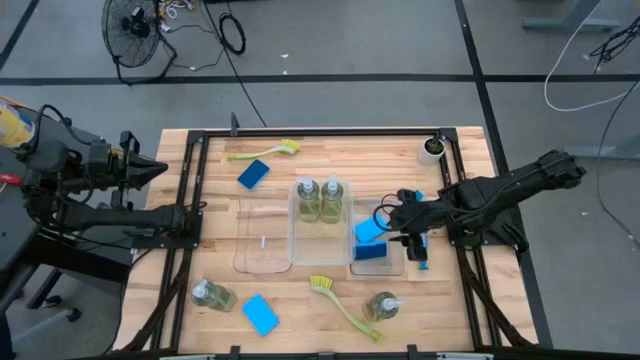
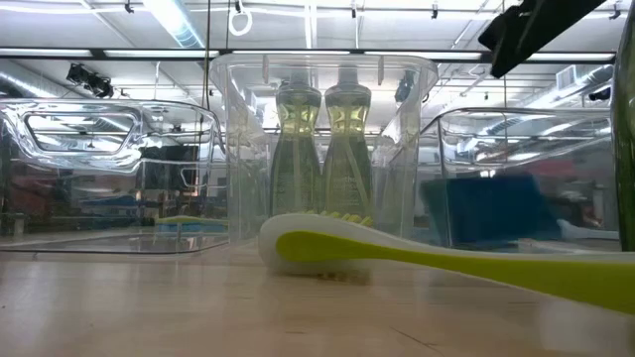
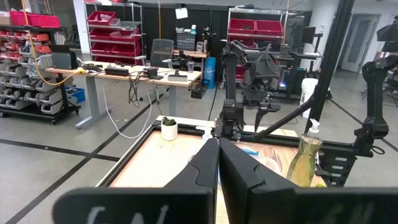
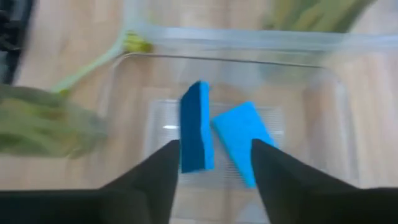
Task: Pick & Place Kitchen Sink Supplies
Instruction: Put the blue dishwashing brush into the left transparent bin
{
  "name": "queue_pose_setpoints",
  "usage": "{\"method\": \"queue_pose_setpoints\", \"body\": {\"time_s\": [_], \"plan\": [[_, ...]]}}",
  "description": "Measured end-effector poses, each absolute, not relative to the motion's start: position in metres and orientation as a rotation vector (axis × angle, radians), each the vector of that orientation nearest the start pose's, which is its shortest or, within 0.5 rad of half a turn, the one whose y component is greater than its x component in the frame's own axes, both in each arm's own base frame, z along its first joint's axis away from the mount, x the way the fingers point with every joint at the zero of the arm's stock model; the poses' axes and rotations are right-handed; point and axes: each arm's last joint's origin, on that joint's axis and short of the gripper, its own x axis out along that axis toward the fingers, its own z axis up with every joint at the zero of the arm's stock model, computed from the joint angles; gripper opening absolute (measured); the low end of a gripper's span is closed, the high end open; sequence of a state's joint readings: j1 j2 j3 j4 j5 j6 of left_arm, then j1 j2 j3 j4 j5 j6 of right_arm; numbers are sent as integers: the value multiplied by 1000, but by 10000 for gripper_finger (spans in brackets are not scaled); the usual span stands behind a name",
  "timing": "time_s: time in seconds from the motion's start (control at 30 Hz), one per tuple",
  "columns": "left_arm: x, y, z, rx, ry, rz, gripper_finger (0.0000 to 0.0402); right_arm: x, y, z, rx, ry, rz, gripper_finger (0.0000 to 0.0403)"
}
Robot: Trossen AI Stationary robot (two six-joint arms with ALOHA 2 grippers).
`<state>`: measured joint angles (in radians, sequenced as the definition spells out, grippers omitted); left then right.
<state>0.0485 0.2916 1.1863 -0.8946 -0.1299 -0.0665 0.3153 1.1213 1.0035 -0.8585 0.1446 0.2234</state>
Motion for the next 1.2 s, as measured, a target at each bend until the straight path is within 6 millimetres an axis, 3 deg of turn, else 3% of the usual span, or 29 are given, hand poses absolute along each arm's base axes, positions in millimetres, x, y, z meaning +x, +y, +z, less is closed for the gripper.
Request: {"method": "queue_pose_setpoints", "body": {"time_s": [0.13, 0.27, 0.5, 0.63, 0.97, 1.2], "plan": [[-30, 2, 408, -66, -6, 178, 18, 201, 58, 292, -67, 935, -44, 260], [-30, 2, 408, -66, -6, 178, 18, 204, 46, 292, -37, 927, -151, 281], [-30, 2, 408, -66, -6, 178, 18, 202, 11, 287, 157, 991, -391, 272], [-30, 2, 408, -66, -6, 178, 18, 202, -4, 284, 178, 1018, -456, 262], [-30, 2, 408, -66, -7, 178, 18, 223, -38, 269, 211, 1072, -376, 248], [-30, 2, 408, -66, -7, 178, 18, 216, -58, 270, 220, 1087, -437, 240]]}}
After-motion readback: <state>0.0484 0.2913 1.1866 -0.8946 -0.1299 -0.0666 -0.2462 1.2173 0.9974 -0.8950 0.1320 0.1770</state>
